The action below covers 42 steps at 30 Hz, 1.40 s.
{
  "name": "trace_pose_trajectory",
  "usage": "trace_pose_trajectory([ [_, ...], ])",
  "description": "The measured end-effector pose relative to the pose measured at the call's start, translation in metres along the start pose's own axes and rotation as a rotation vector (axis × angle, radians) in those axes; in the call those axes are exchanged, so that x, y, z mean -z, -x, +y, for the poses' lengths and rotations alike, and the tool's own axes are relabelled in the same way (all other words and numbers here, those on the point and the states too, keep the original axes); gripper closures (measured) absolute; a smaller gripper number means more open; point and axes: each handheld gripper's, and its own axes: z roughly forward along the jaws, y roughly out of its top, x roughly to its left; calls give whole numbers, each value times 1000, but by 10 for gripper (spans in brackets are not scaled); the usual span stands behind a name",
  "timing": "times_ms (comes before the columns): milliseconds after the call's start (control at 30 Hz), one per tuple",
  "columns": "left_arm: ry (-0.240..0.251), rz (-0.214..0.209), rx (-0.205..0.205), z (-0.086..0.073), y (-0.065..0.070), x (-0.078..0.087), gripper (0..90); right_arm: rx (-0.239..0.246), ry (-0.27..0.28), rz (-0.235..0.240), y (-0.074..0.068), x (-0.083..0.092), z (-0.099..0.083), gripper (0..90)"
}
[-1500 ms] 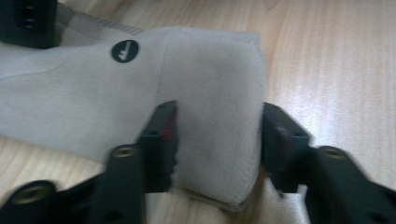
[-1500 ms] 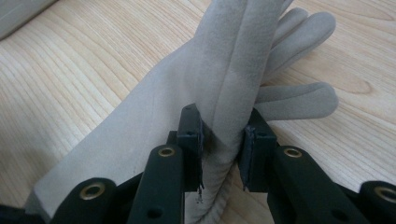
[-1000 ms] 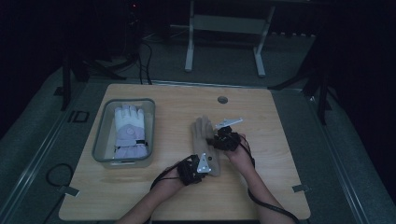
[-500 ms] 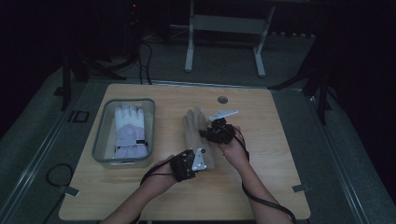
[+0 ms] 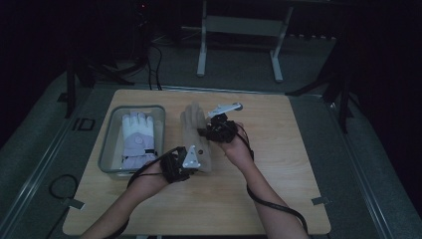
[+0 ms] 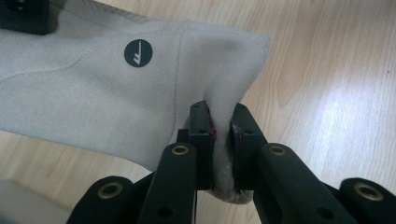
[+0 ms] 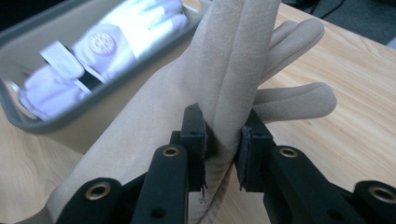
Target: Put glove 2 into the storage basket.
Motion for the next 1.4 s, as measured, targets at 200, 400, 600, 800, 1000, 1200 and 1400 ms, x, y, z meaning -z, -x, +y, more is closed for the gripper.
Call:
trace_pose_trajectory([
  [200,-27,-12,2,-11,-11,11,820,19,3,20,-12,-11,17,756],
  [400,-44,16,6,-22,-20,28,820,56,2,30,-24,-23,34,756],
  [600,-75,30,16,-37,-30,38,820,79,8,45,-40,-37,53,756],
  [800,-78,41,60,-58,-38,50,820,101,-1,65,-58,-55,69,756],
  [1000,-92,67,93,-78,-43,63,820,126,-14,91,-75,-78,83,756],
  [1200,-113,93,130,-98,-51,76,820,151,-15,111,-92,-101,99,756],
  [1400,-130,104,170,-116,-64,77,820,170,-20,126,-101,-125,109,756],
])
